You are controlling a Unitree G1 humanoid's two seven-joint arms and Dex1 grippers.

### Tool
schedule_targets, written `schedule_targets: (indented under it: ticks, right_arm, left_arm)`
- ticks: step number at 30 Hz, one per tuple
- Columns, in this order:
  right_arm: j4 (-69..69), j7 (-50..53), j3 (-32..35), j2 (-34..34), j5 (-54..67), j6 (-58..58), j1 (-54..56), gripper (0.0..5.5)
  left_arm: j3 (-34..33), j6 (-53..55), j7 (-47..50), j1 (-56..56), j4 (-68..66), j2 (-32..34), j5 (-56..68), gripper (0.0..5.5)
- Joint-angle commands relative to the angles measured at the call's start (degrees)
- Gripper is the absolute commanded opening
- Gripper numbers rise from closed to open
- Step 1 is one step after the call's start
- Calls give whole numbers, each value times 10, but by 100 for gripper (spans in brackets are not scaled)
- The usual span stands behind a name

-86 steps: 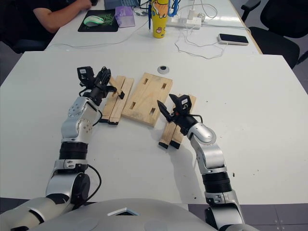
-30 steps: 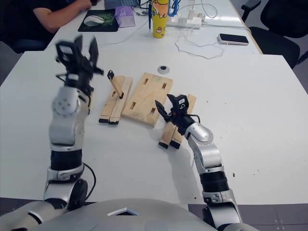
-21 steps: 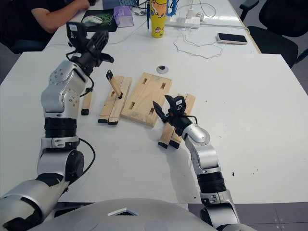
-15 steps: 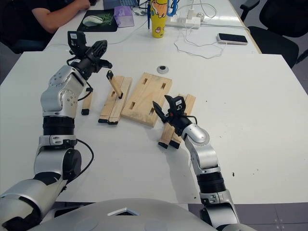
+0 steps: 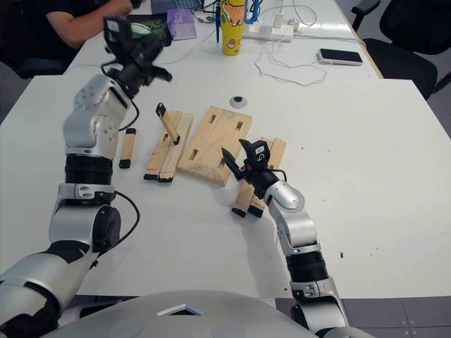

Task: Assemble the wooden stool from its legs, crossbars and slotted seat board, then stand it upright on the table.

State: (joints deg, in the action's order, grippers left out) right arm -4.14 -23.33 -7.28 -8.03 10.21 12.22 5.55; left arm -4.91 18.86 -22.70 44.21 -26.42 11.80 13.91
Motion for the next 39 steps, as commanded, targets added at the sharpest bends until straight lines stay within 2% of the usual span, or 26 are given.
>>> schedule_targets:
  ticks: [1,13,22,27,29,33,36,39]
  right_arm:
    - [5,-3,-3,0,-3,-4,15,286]
    - [19,-7,-2,-1,-8,-11,25,286]
    - [15,-5,-2,1,-8,-15,13,286]
    - [12,-5,-3,0,-8,-13,11,286]
    - [11,-5,-3,-1,-8,-11,12,286]
    - [10,-5,-3,-1,-8,-11,12,286]
    - [13,-8,-9,2,-9,-10,20,286]
    - [21,-9,-11,6,-9,-13,34,286]
  left_arm:
    - [12,-6,9,-79,-50,-6,-23,2]
    - [11,-24,22,-31,13,-38,-8,2]
    - [-30,-102,57,13,234,-3,-7,2]
    - [-32,-130,70,49,288,7,-12,2]
    - [-23,-125,66,49,278,4,-10,2]
    - [1,-38,52,-7,156,-27,7,2]
    - [61,85,31,-129,35,-24,-25,2]
    - [46,71,62,-192,32,-29,-31,2]
